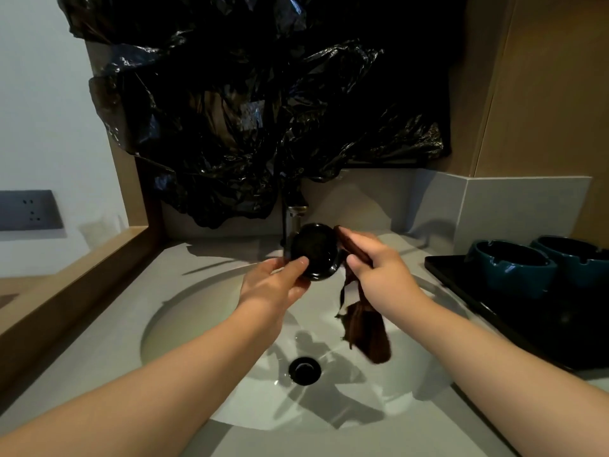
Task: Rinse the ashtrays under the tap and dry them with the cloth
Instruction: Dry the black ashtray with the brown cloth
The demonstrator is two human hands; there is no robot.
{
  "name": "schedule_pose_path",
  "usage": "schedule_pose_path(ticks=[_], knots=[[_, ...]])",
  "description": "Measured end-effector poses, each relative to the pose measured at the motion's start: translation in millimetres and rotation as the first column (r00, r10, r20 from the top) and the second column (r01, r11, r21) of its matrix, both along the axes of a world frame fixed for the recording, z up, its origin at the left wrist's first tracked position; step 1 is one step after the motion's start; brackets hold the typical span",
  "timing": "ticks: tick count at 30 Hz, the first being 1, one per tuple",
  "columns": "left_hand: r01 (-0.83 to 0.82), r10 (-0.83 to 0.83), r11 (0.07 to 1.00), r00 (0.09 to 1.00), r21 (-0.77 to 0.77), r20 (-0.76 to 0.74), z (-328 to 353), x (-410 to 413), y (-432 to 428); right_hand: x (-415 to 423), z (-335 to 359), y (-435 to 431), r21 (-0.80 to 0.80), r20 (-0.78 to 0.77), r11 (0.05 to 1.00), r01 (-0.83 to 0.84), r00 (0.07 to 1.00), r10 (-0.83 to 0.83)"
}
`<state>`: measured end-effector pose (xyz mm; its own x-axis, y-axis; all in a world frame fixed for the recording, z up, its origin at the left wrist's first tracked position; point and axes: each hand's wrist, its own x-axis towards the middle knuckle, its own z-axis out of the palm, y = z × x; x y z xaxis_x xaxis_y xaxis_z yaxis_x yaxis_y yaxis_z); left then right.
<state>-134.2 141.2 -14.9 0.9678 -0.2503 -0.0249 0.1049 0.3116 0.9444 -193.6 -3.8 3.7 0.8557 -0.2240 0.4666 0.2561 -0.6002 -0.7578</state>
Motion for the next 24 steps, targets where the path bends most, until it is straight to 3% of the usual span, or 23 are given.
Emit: schedule_pose_path(ticks=[3,5,8,13,21,24], knots=[[0.031,-0.051,0.982,0.993,-0.186,-0.107,0,6,6,2,-4,-1,-0.009,-0.183,0.999,-0.031,0.983,0.029],[0.045,-0.076,0.973,0.988,-0.227,-0.133,0,7,7,5,-2,-3,-0.047,-0.178,0.999,0.013,0.984,-0.022],[0.143,-0.173,0.969,0.975,-0.201,-0.14,0,3,7,4,7,-9,-0.013,-0.073,0.997,0.075,0.994,-0.076],[0.347,-0.388,0.918,0.883,-0.192,-0.264,0,-6,8,-1,8,-11,-0.046,-0.074,0.998,-0.031,0.997,0.028],[0.449,-0.438,0.892,0.831,-0.053,-0.343,-1,-1,11,0,11,-15,-0.069,-0.077,0.998,-0.001,0.997,-0.004],[0.351,-0.357,0.933,0.864,-0.085,-0.355,0,-3,8,-1,8,-13,-0.09,-0.08,0.996,0.019,0.996,-0.026]])
